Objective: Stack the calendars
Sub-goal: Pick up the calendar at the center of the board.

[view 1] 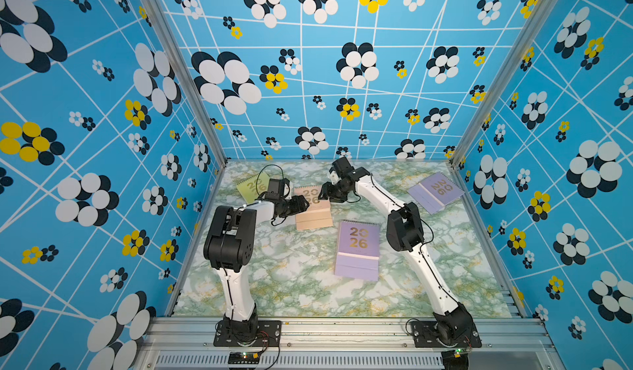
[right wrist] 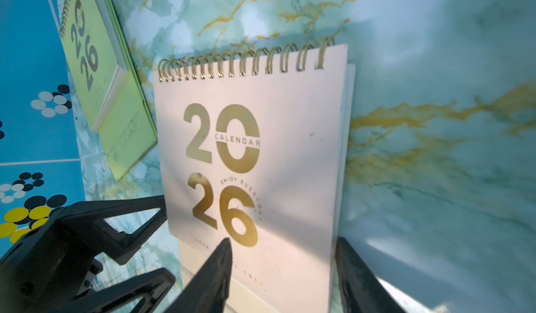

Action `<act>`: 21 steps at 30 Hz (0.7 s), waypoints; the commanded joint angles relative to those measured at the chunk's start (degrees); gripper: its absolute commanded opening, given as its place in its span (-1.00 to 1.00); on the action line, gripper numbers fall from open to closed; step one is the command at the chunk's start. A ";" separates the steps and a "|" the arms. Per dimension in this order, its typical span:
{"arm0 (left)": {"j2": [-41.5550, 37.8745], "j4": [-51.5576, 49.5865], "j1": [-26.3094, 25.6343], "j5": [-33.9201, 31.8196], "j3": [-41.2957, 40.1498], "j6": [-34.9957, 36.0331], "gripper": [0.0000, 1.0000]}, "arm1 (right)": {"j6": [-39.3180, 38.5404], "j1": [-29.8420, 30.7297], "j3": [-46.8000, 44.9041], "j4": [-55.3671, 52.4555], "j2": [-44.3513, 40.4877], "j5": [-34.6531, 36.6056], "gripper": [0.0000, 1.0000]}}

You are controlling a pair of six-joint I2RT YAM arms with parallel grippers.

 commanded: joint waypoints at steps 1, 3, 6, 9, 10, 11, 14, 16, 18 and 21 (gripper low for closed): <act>0.51 -5.68 0.43 -3.42 1.08 2.05 0.57 | -0.75 0.74 1.35 -1.26 1.32 0.11 0.16; 1.14 -6.49 0.39 -4.75 2.04 2.48 0.57 | -0.90 0.81 0.99 -1.44 1.05 0.26 0.16; 1.94 -7.64 0.38 -6.14 3.02 3.21 0.57 | -0.98 0.77 0.83 -1.46 0.84 0.29 0.16; 2.59 -8.31 0.30 -6.14 3.94 3.23 0.57 | -1.15 0.81 0.69 -1.50 0.81 0.07 0.17; 2.86 -8.75 0.09 -6.14 4.47 3.34 0.57 | -1.18 0.75 0.61 -1.37 0.79 -0.11 0.17; 3.22 -9.25 -0.05 -6.26 5.10 3.49 0.57 | -1.25 0.84 0.56 -1.27 0.81 -0.43 0.16; 4.24 -9.70 -0.50 -5.71 6.26 3.09 0.56 | -1.33 1.00 0.38 -0.96 0.82 -1.21 0.16; 5.05 -9.43 -0.93 -4.55 6.74 2.47 0.55 | -1.52 1.14 0.29 -0.82 0.81 -1.72 0.16; 5.78 -8.98 -1.44 -3.57 7.01 1.88 0.54 | -1.77 1.47 0.25 -0.57 0.80 -2.37 0.16; 6.50 -8.28 -1.87 -2.07 7.01 1.18 0.53 | -1.62 1.69 0.16 0.25 0.81 -4.14 0.15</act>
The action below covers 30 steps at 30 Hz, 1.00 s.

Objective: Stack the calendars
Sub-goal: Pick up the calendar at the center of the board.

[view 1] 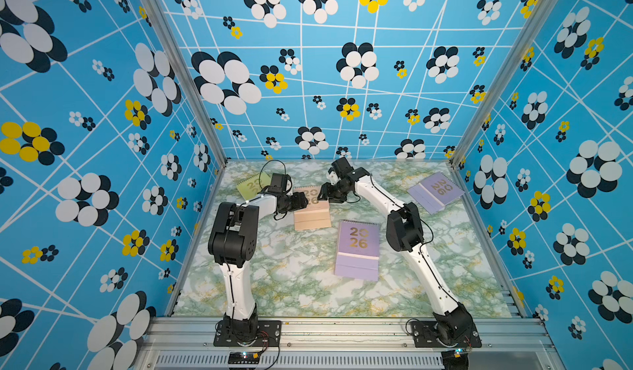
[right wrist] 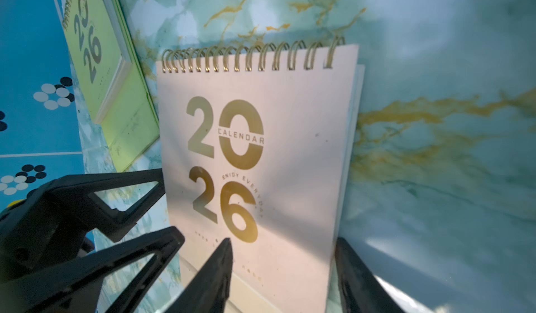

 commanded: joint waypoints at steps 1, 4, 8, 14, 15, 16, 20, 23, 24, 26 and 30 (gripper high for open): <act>3.02 -1.91 -0.99 2.94 -0.45 -1.38 0.52 | -0.77 1.43 0.04 0.91 0.81 -3.66 0.15; 1.52 -0.17 -0.81 5.06 -2.14 -1.90 0.43 | -0.51 1.54 -0.35 1.66 0.51 -4.51 0.14; -2.11 1.73 -0.25 8.12 -4.64 -2.11 0.28 | -0.27 1.63 -1.41 2.64 0.02 -4.79 0.14; -7.30 6.80 0.40 15.22 -7.22 -3.19 0.23 | -0.23 1.80 -1.68 3.00 0.02 -5.33 0.13; -7.74 8.17 0.53 16.49 -7.56 -3.83 0.23 | -0.19 1.87 -1.70 3.15 0.08 -5.57 0.13; -8.07 9.45 0.64 17.52 -7.89 -4.57 0.23 | -0.03 1.89 -1.69 3.30 0.12 -5.82 0.13; -8.72 11.26 1.04 18.83 -8.44 -5.37 0.22 | 0.26 1.93 -1.76 3.57 0.19 -6.53 0.13; -8.72 10.78 1.17 18.79 -8.53 -5.16 0.22 | 0.21 2.07 -1.77 3.57 0.19 -6.79 0.12; -8.72 10.62 1.32 18.59 -8.59 -5.17 0.21 | 0.20 2.15 -1.70 3.63 0.11 -6.94 0.11; -8.72 10.51 1.42 18.50 -8.62 -5.00 0.19 | 0.38 2.15 -1.74 3.96 0.13 -7.38 0.11; -8.71 10.15 1.34 18.41 -8.49 -5.03 0.09 | 0.73 2.42 -1.71 4.66 0.28 -8.37 0.10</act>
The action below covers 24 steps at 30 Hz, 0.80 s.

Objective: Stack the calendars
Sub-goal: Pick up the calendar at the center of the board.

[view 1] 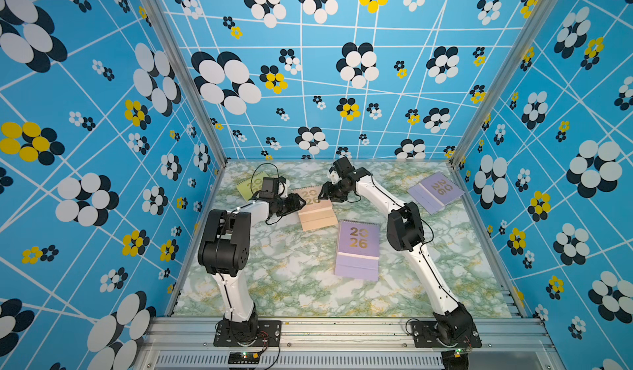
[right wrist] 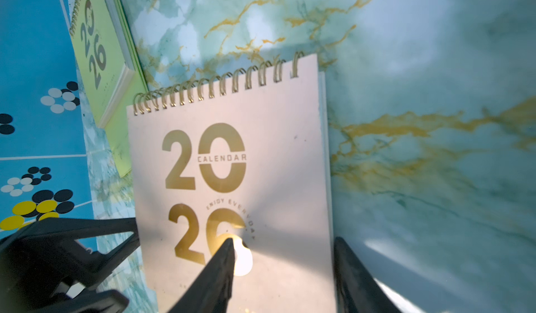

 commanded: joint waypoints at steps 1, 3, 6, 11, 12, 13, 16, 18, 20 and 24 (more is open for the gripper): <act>-1.70 4.48 -1.57 7.11 -0.07 -0.19 0.07 | 0.64 3.02 -1.00 3.09 0.35 -7.92 0.10; -1.70 4.43 -1.59 7.25 -0.03 -0.28 0.02 | 0.85 3.13 -0.96 3.47 0.35 -8.69 0.10; -1.70 4.95 -1.60 7.32 -0.29 -0.48 -0.03 | 1.00 3.37 -0.98 3.79 0.46 -9.39 0.09; -1.70 7.42 -1.56 7.32 -1.62 -1.04 -0.01 | 1.36 3.65 -1.05 4.58 0.51 -11.18 0.09; -3.03 7.67 -1.51 7.34 -1.86 -1.15 0.00 | 1.42 3.65 -1.04 4.75 0.47 -11.39 0.09; -3.26 7.99 -1.44 7.37 -2.03 -1.18 0.03 | 1.60 3.73 -0.97 4.91 0.57 -11.77 0.08; -3.89 10.28 -1.45 7.98 -2.94 -1.76 0.15 | 2.04 3.79 -1.05 5.36 0.82 -13.04 0.07; -4.40 11.25 -1.52 7.91 -3.54 -2.04 0.24 | 2.30 3.86 -1.01 5.51 0.98 -13.39 0.07; -4.56 11.19 -1.52 7.80 -3.63 -1.99 0.30 | 2.25 4.03 -1.09 5.50 0.98 -13.41 0.06; -4.51 11.78 -1.51 8.02 -3.94 -2.34 0.29 | 2.71 4.08 -1.05 5.99 1.10 -14.62 0.05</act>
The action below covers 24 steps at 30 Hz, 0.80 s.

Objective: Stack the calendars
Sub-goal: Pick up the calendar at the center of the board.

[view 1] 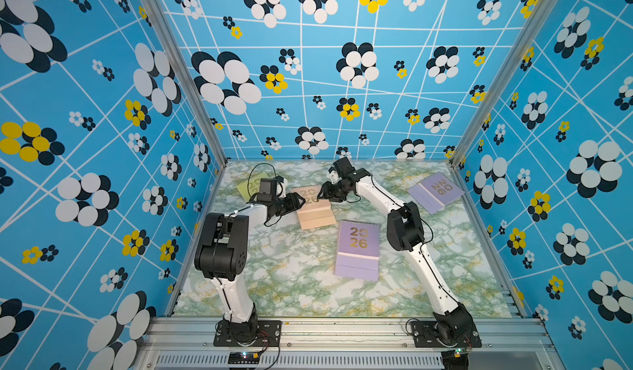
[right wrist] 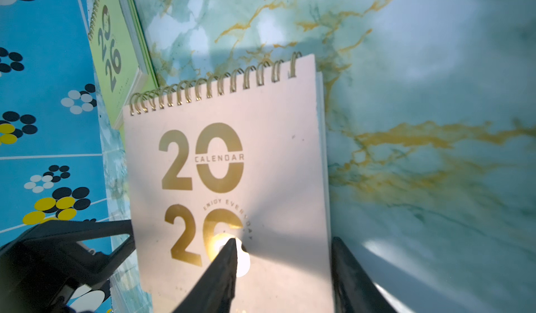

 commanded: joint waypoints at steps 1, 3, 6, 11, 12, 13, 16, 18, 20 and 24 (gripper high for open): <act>-2.02 6.75 -1.90 8.13 -0.74 -0.96 0.27 | 1.61 4.22 -0.17 3.61 1.10 -12.76 0.05; -2.13 8.12 -1.89 8.45 -1.33 -1.77 0.23 | 1.84 4.20 -0.26 3.64 1.20 -13.01 0.05; -1.96 9.41 -1.92 9.17 -1.77 -2.51 0.21 | 1.77 4.43 -0.33 3.77 1.22 -13.43 0.05; -1.48 17.34 -1.51 13.53 -3.95 -6.44 0.19 | 1.97 4.62 -0.29 4.43 1.31 -15.21 0.04; -1.39 18.43 -1.36 14.14 -4.10 -7.01 0.18 | 1.93 4.65 -0.41 4.49 1.31 -15.42 0.04; -1.21 19.56 -1.25 14.82 -4.38 -7.55 0.18 | 1.88 4.68 -0.36 4.51 1.30 -15.59 0.04; -1.10 21.61 -1.12 16.53 -4.83 -8.27 0.17 | 1.89 4.73 -0.61 4.74 1.31 -16.35 0.04; -1.05 21.51 -1.14 17.05 -4.71 -8.13 0.14 | 1.82 4.70 -0.55 4.79 1.31 -16.32 0.04; -0.78 21.15 -1.06 17.50 -4.40 -8.06 0.11 | 1.79 4.79 -0.53 5.02 1.31 -16.23 0.04; -0.38 20.80 -0.89 17.65 -4.46 -8.04 0.04 | 1.64 4.73 -0.34 4.90 1.31 -15.75 0.04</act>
